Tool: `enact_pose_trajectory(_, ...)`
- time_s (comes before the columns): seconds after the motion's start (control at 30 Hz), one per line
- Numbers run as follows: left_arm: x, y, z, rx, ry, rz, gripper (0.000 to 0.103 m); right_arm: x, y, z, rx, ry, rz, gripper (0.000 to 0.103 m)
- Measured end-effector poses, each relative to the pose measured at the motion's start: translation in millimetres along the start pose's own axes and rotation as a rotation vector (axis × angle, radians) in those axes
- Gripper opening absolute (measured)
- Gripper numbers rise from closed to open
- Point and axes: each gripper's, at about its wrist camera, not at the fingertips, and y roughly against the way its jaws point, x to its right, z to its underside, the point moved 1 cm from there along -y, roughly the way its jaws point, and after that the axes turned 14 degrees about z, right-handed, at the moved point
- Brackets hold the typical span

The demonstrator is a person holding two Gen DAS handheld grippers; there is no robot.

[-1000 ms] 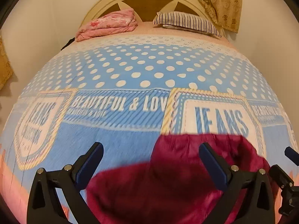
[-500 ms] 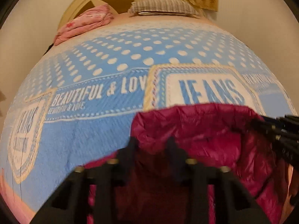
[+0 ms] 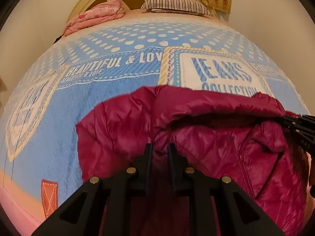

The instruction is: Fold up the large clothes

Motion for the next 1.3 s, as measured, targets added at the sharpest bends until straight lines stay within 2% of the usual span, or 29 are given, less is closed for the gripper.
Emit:
enact_pose_trajectory(0.1,9,27,-5,0.08,-0.009,0.013,0.017,0,-1,6,0.019,0.002,0.014,0.008)
enact_pose_trajectory(0.13,12,37,-8,0.109,-0.015,0.011,0.025,-1,-1,6,0.025,0.005,0.019,0.008)
enact_pose_trajectory(0.17,15,47,-12,0.137,-0.02,0.004,0.035,-2,-2,7,0.028,0.011,0.025,0.008)
enact_pose_trajectory(0.23,21,72,-25,0.24,-0.008,-0.021,0.096,-5,-3,9,0.037,0.019,0.038,0.008)
enact_pose_trajectory(0.27,23,83,-32,0.317,0.009,-0.021,0.1,-6,-4,9,0.038,0.017,0.042,0.008)
enact_pose_trajectory(0.33,25,84,-46,0.362,0.02,0.014,0.1,-6,-7,11,0.039,0.005,0.043,0.008)
enact_pose_trajectory(0.43,28,57,-66,0.313,0.061,0.004,0.1,-5,-9,14,0.049,-0.016,0.038,0.008)
enact_pose_trajectory(0.5,33,38,-68,0.285,0.045,-0.037,0.1,-4,-9,15,0.055,-0.032,0.025,0.008)
enact_pose_trajectory(0.53,33,25,-66,0.248,0.042,-0.087,0.1,-2,-8,15,0.056,-0.039,0.016,0.008)
enact_pose_trajectory(0.63,26,-3,-50,0.156,0.046,-0.167,0.1,2,-6,16,0.058,-0.062,-0.012,0.008)
enact_pose_trajectory(0.7,17,-15,-34,0.114,0.054,-0.177,0.1,8,1,17,0.069,-0.076,-0.035,0.009)
enact_pose_trajectory(0.8,6,-24,-14,0.077,0.079,-0.162,0.1,18,18,21,0.107,-0.125,-0.047,0.03)
enact_pose_trajectory(0.87,6,-26,-11,0.072,0.079,-0.148,0.1,26,36,24,0.164,-0.179,-0.038,0.053)
enact_pose_trajectory(0.9,6,-26,-12,0.069,0.078,-0.145,0.1,30,46,25,0.201,-0.21,-0.023,0.056)
enact_pose_trajectory(1.0,12,-12,-20,0.106,0.079,-0.132,0.1,30,66,14,0.255,-0.241,0.002,0.058)
enact_pose_trajectory(1.13,27,33,-52,0.28,0.051,-0.073,0.1,16,69,-20,0.255,-0.21,-0.022,0.058)
enact_pose_trajectory(1.2,28,36,-69,0.305,0.049,-0.038,0.1,13,59,-40,0.227,-0.244,-0.051,0.058)
enact_pose_trajectory(1.3,18,15,-78,0.263,0.081,-0.042,0.1,2,36,-56,0.163,-0.231,-0.052,0.057)
